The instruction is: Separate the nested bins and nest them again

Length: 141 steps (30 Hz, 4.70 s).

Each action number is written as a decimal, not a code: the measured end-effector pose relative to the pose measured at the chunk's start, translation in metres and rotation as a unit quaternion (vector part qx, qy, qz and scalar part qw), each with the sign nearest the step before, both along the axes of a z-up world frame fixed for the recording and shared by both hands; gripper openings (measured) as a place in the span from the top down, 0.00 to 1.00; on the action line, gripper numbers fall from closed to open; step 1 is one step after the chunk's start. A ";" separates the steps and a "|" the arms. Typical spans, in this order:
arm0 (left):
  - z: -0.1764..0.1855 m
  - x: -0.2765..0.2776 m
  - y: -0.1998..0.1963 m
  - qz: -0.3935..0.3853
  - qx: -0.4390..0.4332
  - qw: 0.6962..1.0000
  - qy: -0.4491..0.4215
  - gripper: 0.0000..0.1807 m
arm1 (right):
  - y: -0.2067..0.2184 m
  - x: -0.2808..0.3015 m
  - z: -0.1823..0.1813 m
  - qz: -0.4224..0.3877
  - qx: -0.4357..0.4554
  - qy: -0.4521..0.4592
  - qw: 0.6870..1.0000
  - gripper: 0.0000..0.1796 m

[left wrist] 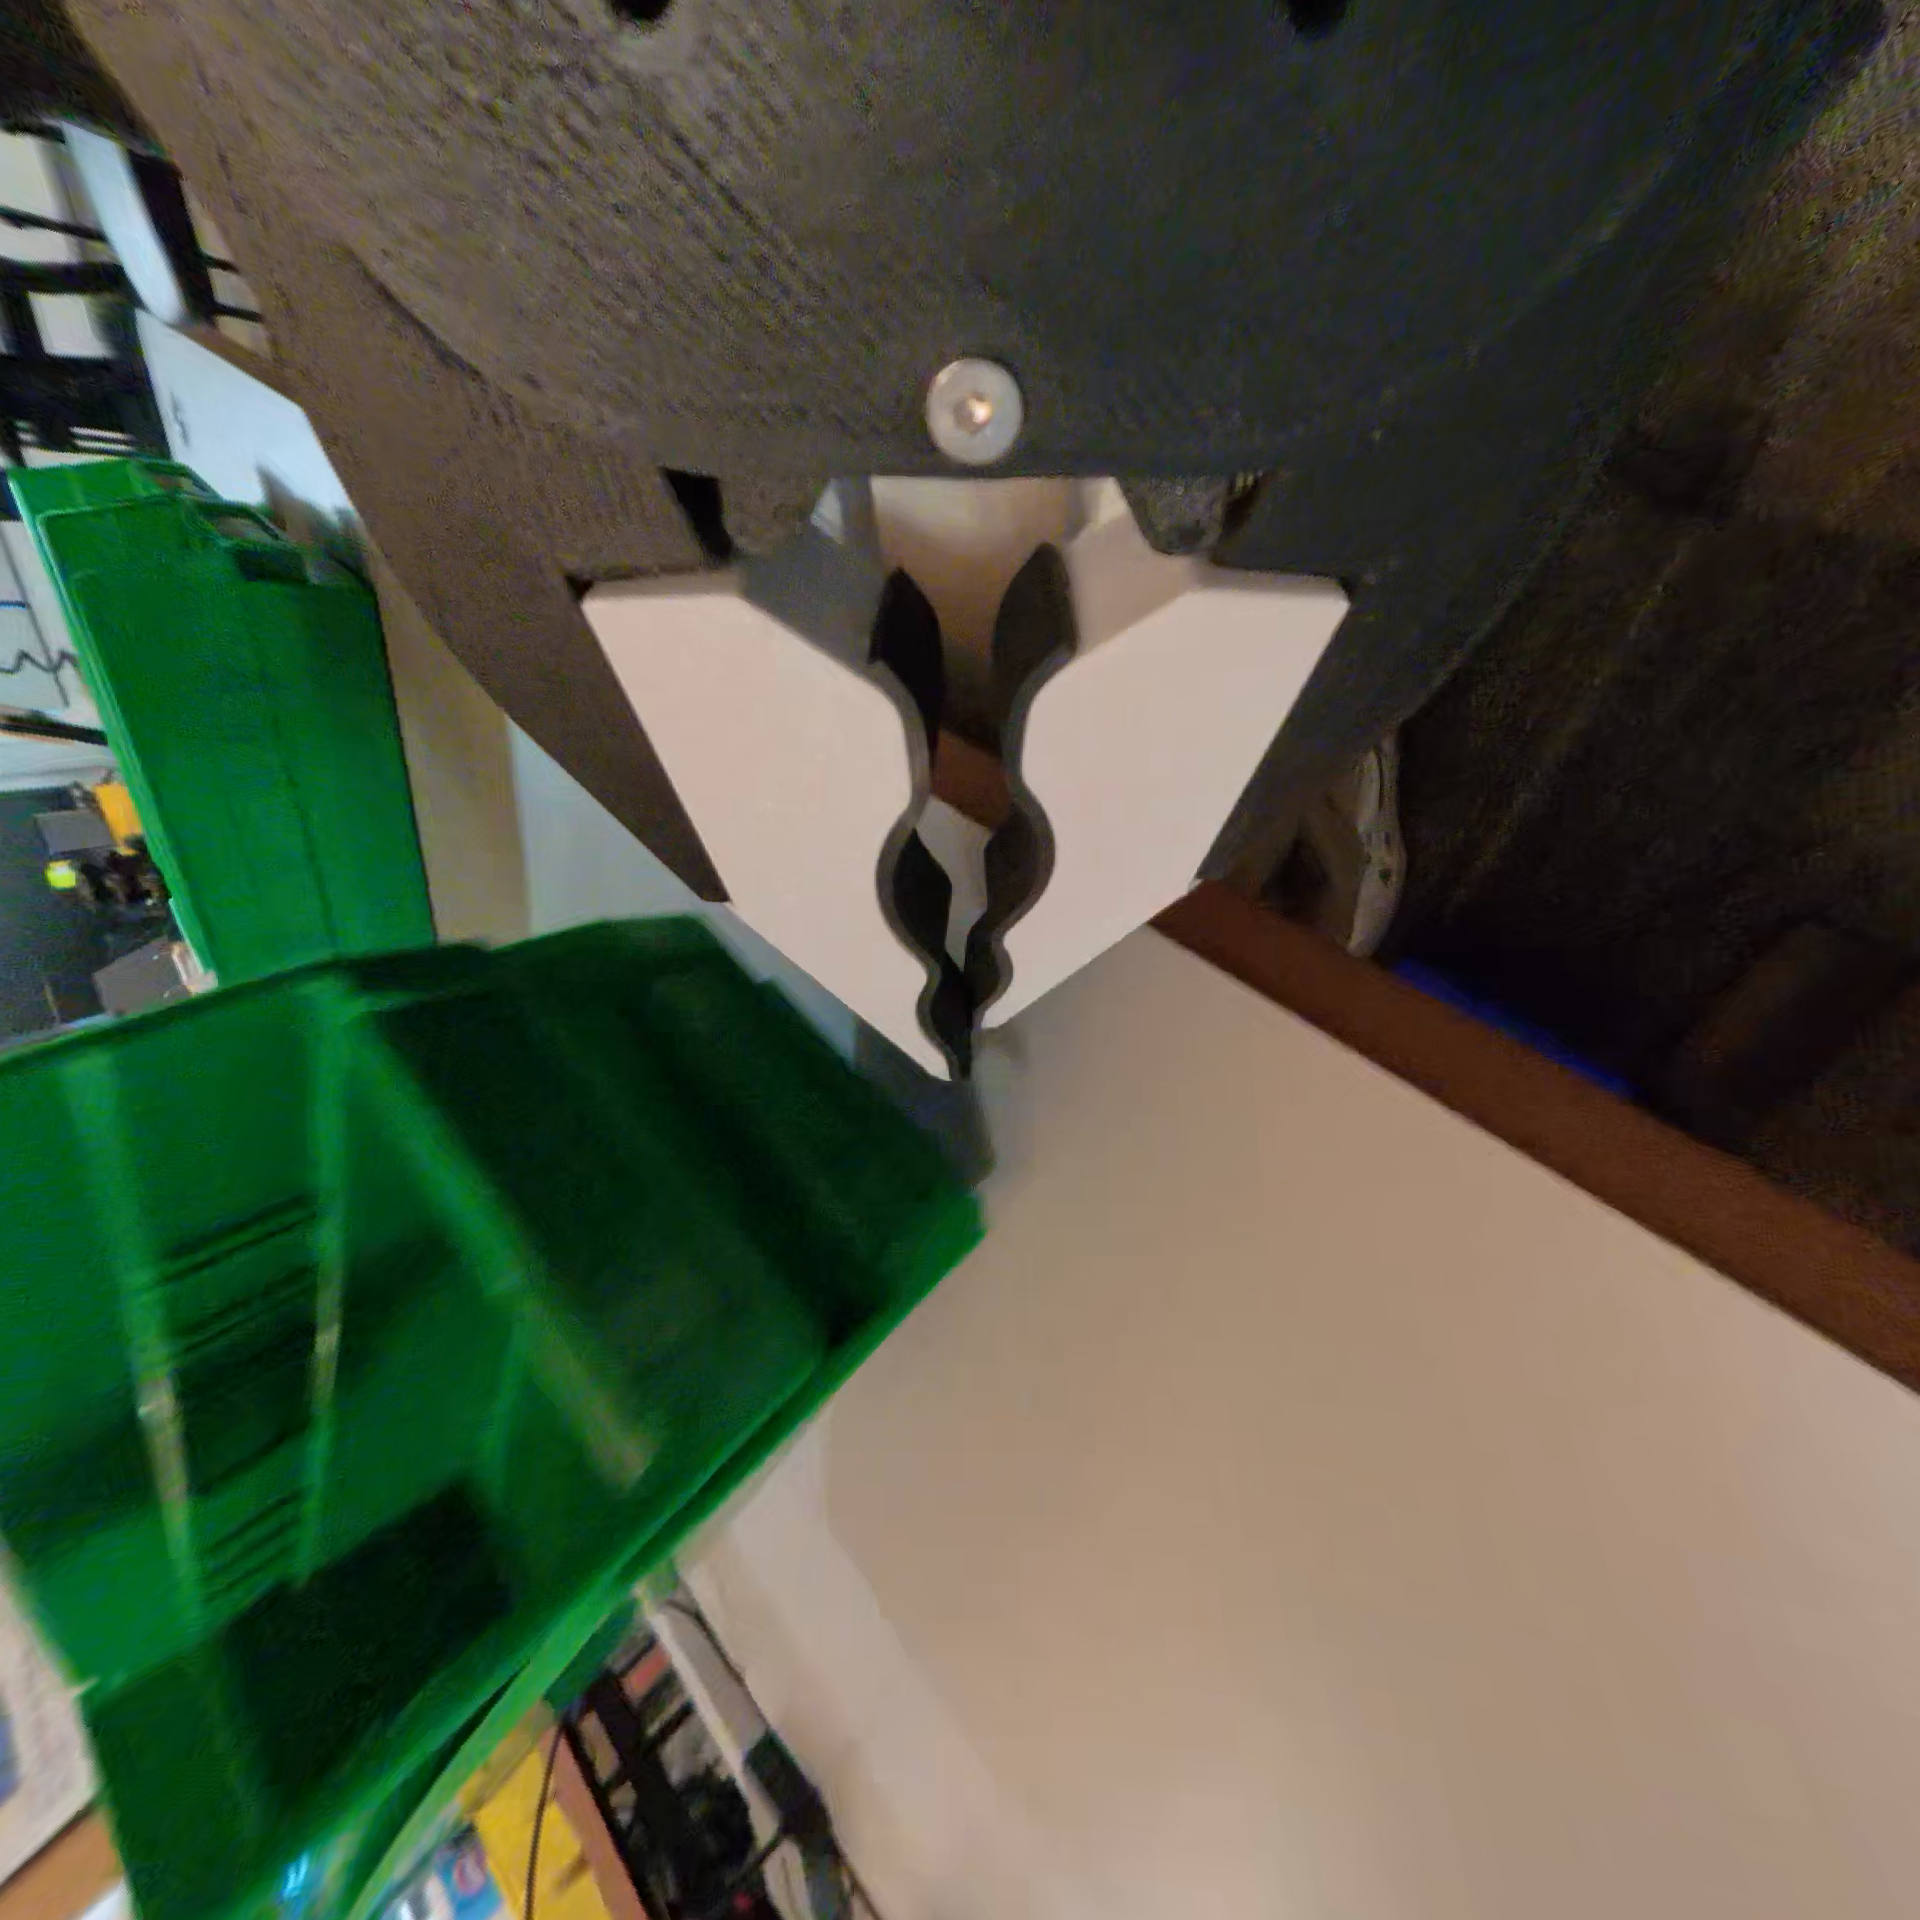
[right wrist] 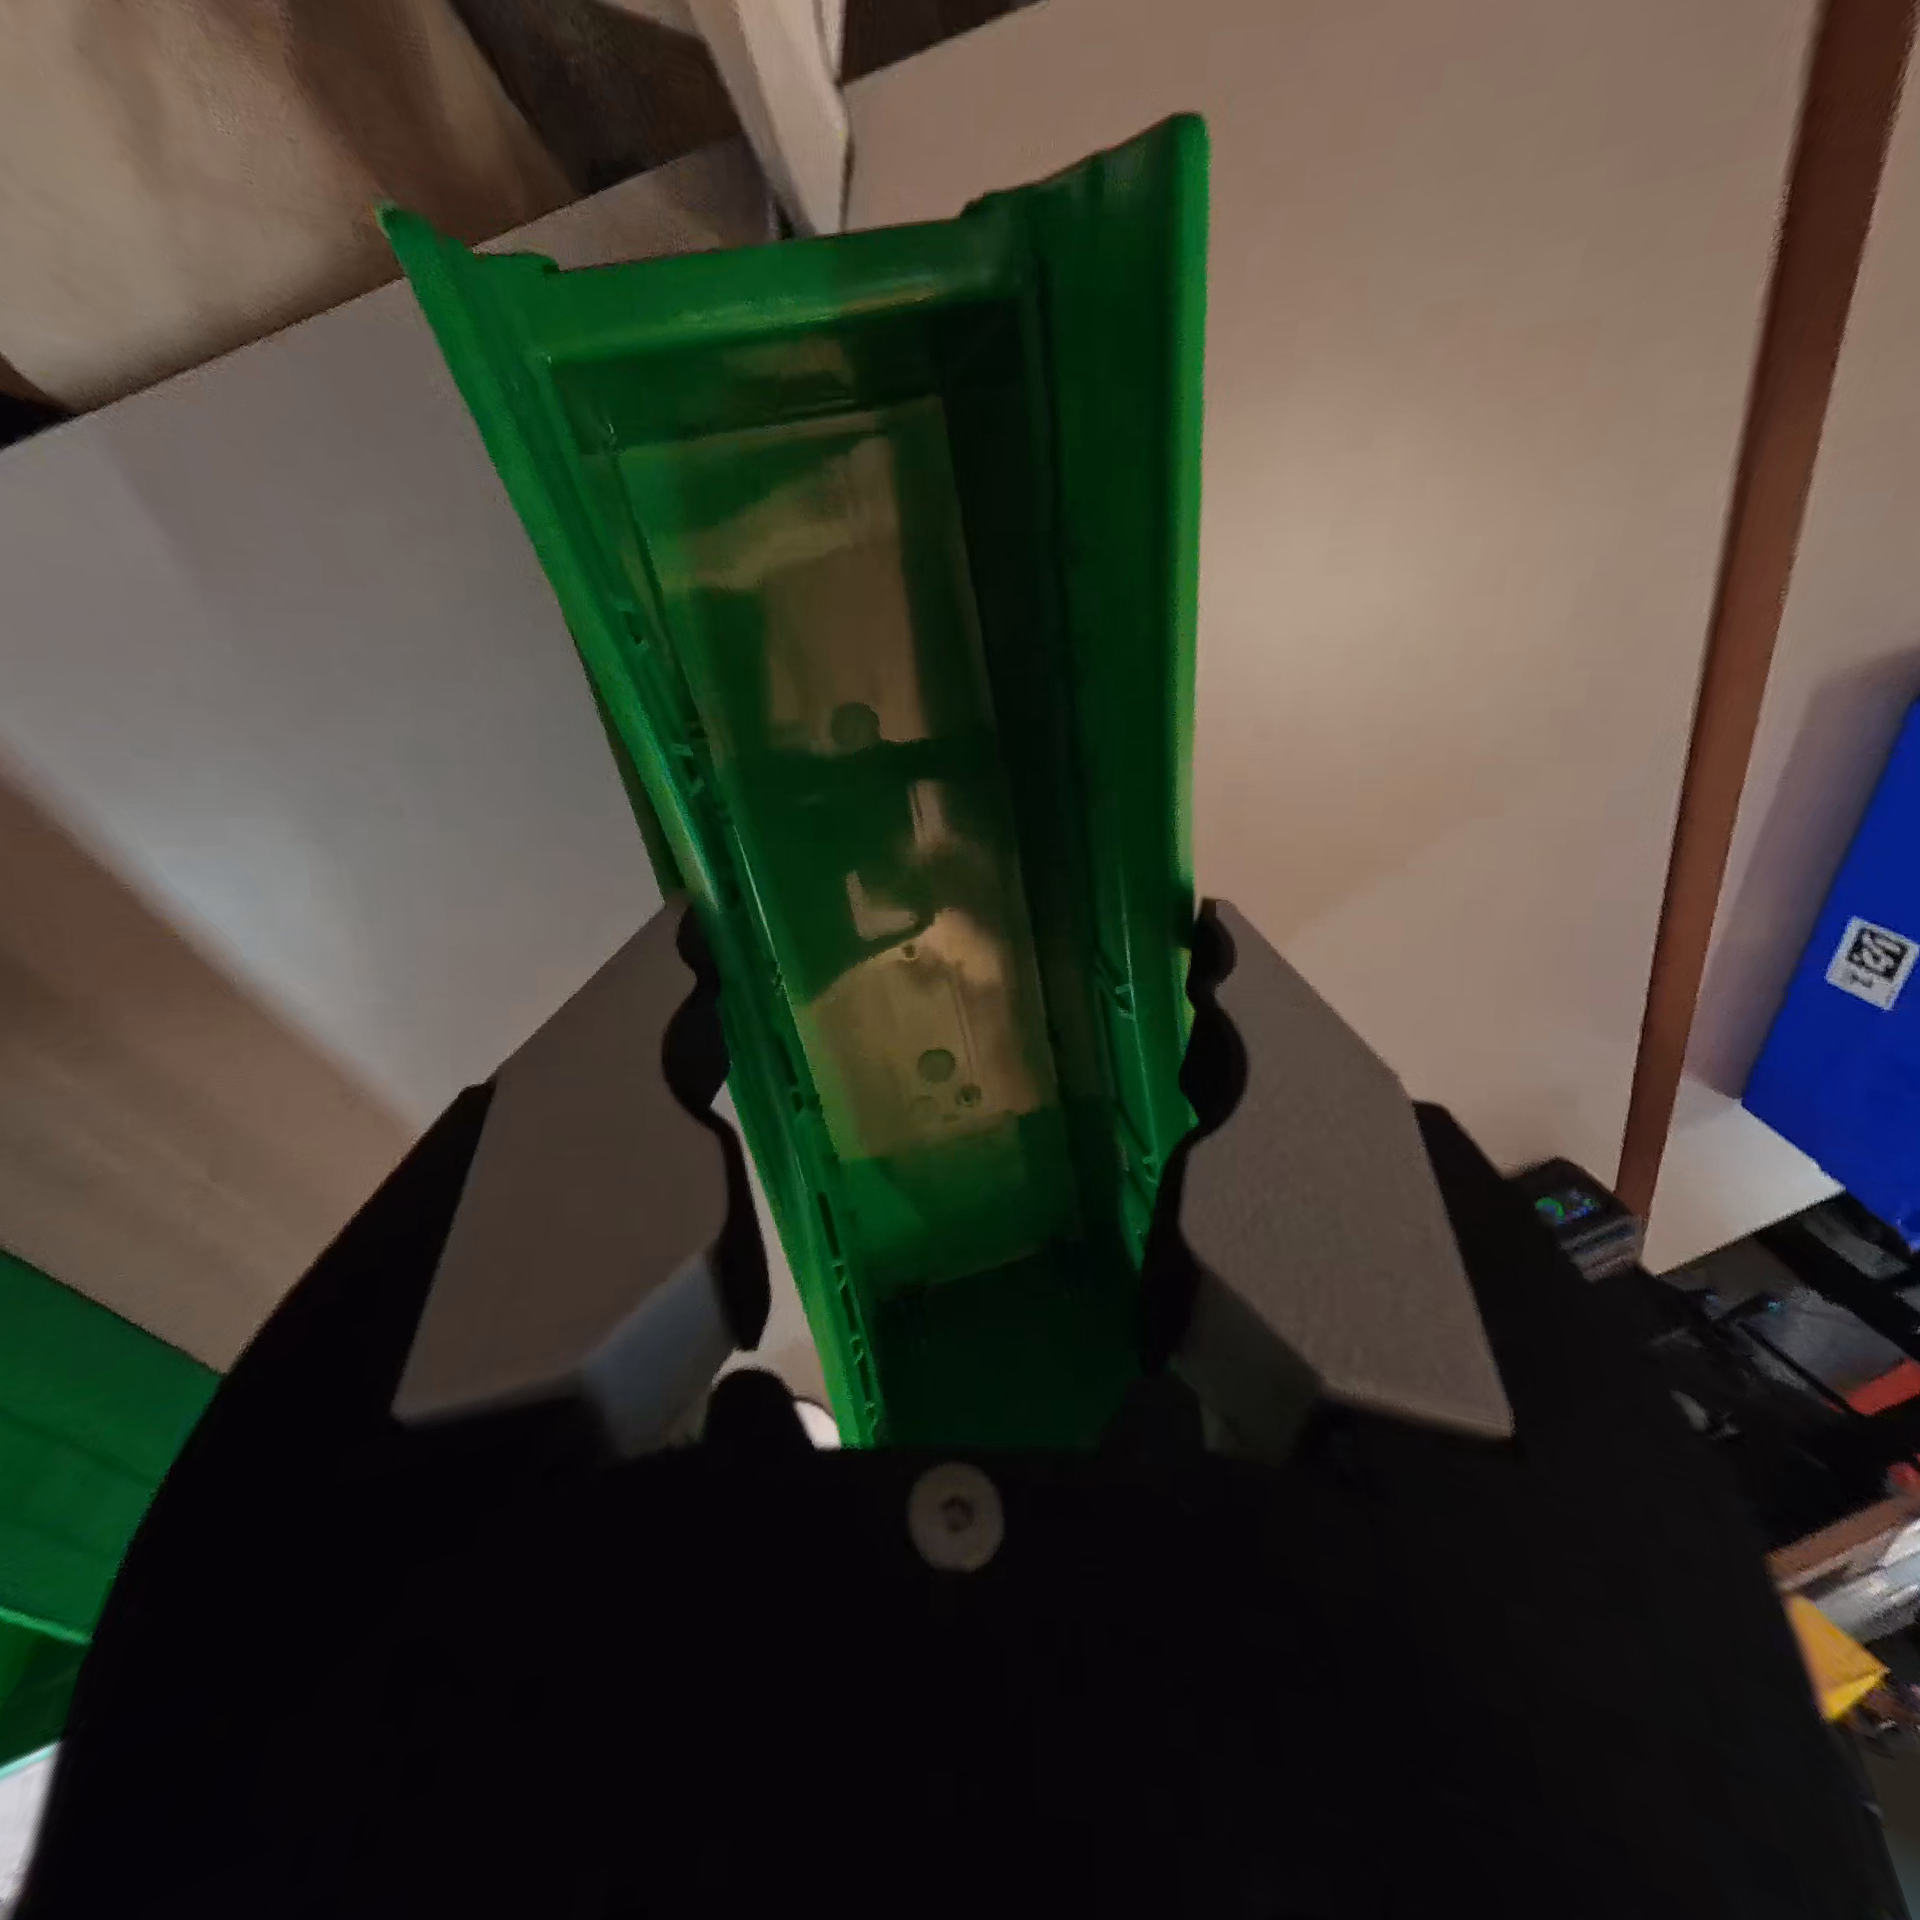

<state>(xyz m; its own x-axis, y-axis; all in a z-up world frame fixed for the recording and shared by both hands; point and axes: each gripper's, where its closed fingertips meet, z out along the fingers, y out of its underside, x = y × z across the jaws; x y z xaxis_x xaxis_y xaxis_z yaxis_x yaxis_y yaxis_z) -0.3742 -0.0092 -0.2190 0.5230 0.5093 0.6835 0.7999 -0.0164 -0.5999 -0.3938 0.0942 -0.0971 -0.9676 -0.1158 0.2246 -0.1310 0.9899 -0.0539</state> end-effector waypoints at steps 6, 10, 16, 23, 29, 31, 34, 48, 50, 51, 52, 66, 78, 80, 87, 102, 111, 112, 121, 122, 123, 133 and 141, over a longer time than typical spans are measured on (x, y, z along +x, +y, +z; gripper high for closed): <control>0.023 0.020 0.018 -0.054 0.050 0.997 0.013 1.00 | 0.024 -0.001 -0.004 -0.010 0.031 0.013 0.999 0.49; 0.033 0.017 0.008 -0.034 0.098 0.995 -0.008 1.00 | 0.025 0.004 -0.006 -0.016 0.015 0.014 1.000 0.48; 0.053 0.006 -0.009 -0.026 0.078 0.990 0.111 0.92 | 0.026 0.015 -0.008 -0.003 0.016 0.023 1.000 0.47; 0.047 -0.010 -0.002 -0.016 -0.086 0.950 0.301 0.81 | 0.002 0.018 0.001 0.047 -0.012 0.080 0.996 0.89; 0.042 -0.006 0.006 -0.065 -0.035 0.967 0.245 0.75 | -0.007 0.009 0.025 0.022 -0.049 0.108 0.993 0.84; 0.040 -0.006 0.005 -0.067 -0.041 0.968 0.238 0.77 | -0.010 0.013 0.024 0.023 -0.059 0.109 0.992 0.81; 0.038 -0.004 0.009 -0.073 -0.047 0.967 0.240 0.78 | -0.008 0.022 0.018 0.002 -0.058 0.086 0.995 0.75; 0.032 0.001 0.018 -0.100 -0.085 0.948 0.289 0.70 | -0.016 0.070 -0.023 -0.035 -0.048 -0.016 0.998 0.95; 0.033 0.001 0.019 -0.098 -0.089 0.945 0.300 0.70 | -0.014 0.066 -0.023 -0.025 -0.038 -0.008 0.999 0.98; 0.033 0.000 0.020 -0.094 -0.091 0.944 0.302 0.70 | -0.014 0.065 -0.023 -0.025 -0.034 -0.007 0.999 0.98; 0.033 -0.001 0.019 -0.089 -0.091 0.945 0.301 0.72 | -0.015 0.064 -0.022 -0.025 -0.034 -0.003 0.999 0.98; 0.037 0.044 0.012 -0.221 -0.147 0.843 0.468 0.94 | -0.011 0.067 -0.017 -0.022 -0.047 0.016 0.999 0.98; 0.033 0.066 0.033 -0.236 -0.132 0.830 0.488 0.86 | -0.016 0.069 -0.017 -0.004 -0.048 0.023 0.999 0.98; 0.034 0.067 0.034 -0.237 -0.128 0.824 0.499 0.90 | -0.019 0.070 -0.017 -0.003 -0.053 0.025 0.998 0.98; 0.030 0.070 0.039 -0.247 -0.163 0.790 0.537 0.95 | -0.016 0.071 -0.020 0.007 -0.045 0.039 0.998 0.98; 0.035 0.070 0.045 -0.240 -0.188 0.805 0.509 0.96 | -0.015 0.060 -0.011 -0.064 -0.161 0.006 0.985 0.97; 0.030 0.073 0.045 -0.244 -0.199 0.796 0.517 0.96 | 0.082 -0.020 0.031 -0.308 -0.244 0.107 0.913 0.72; 0.030 0.073 0.046 -0.245 -0.199 0.795 0.518 0.96 | 0.111 -0.033 0.032 -0.369 -0.236 0.126 0.890 0.74; 0.030 0.074 0.046 -0.246 -0.194 0.795 0.519 0.96 | 0.218 -0.042 -0.013 -0.588 -0.154 0.102 0.787 0.86; 0.030 0.074 0.046 -0.246 -0.194 0.795 0.520 0.97 | 0.215 -0.042 -0.016 -0.586 -0.156 0.097 0.789 0.92; 0.030 0.074 0.046 -0.246 -0.194 0.795 0.520 0.97 | 0.212 -0.043 -0.017 -0.585 -0.160 0.095 0.790 0.95; 0.030 0.075 0.047 -0.246 -0.193 0.794 0.521 0.97 | 0.191 -0.045 -0.005 -0.579 -0.221 0.030 0.785 0.85; 0.030 0.084 0.049 -0.257 -0.186 0.786 0.530 0.96 | 0.188 -0.035 -0.040 -0.589 -0.174 -0.017 0.789 0.97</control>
<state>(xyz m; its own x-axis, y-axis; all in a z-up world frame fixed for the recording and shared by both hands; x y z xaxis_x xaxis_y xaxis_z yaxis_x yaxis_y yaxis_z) -0.2904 0.0400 -0.1885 0.9003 0.1060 -0.4221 -0.3163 -0.5067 -0.8020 -0.4283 0.2821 -0.1370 -0.3640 0.9313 0.0163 0.8761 0.3483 -0.3334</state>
